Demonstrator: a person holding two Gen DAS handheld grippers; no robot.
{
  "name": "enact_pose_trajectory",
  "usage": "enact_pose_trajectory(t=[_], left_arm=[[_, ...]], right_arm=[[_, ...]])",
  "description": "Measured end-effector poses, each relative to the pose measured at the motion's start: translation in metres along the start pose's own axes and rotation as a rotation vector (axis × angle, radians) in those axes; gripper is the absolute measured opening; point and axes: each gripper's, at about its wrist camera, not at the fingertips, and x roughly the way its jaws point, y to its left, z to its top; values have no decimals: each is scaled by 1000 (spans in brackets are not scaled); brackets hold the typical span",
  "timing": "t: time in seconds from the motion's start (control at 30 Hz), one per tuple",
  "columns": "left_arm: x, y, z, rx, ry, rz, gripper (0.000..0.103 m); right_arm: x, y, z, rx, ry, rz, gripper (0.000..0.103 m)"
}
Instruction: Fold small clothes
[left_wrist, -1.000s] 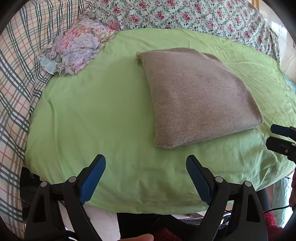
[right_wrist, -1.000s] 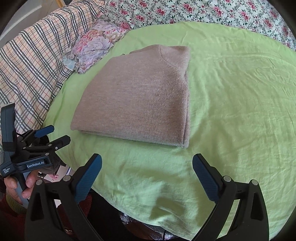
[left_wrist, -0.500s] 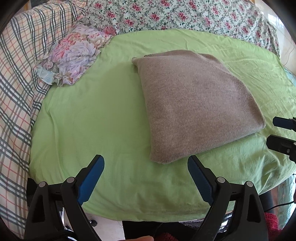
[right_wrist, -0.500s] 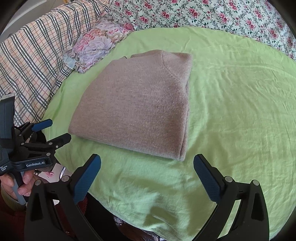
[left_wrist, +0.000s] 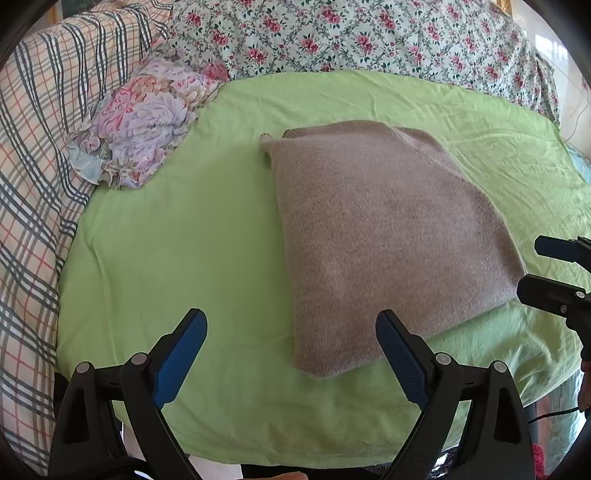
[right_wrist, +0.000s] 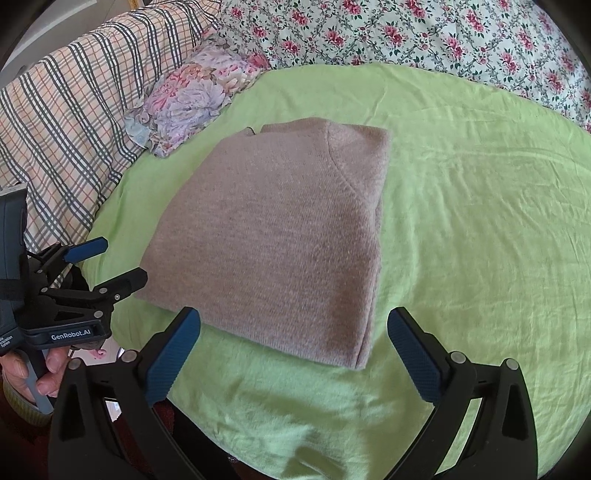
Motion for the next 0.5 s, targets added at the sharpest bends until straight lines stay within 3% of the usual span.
enact_pose_trajectory(t=[0.5], left_arm=[[7, 3, 13, -43, -7, -19, 95]], right_arm=[[14, -5, 16, 22, -3, 1, 102]])
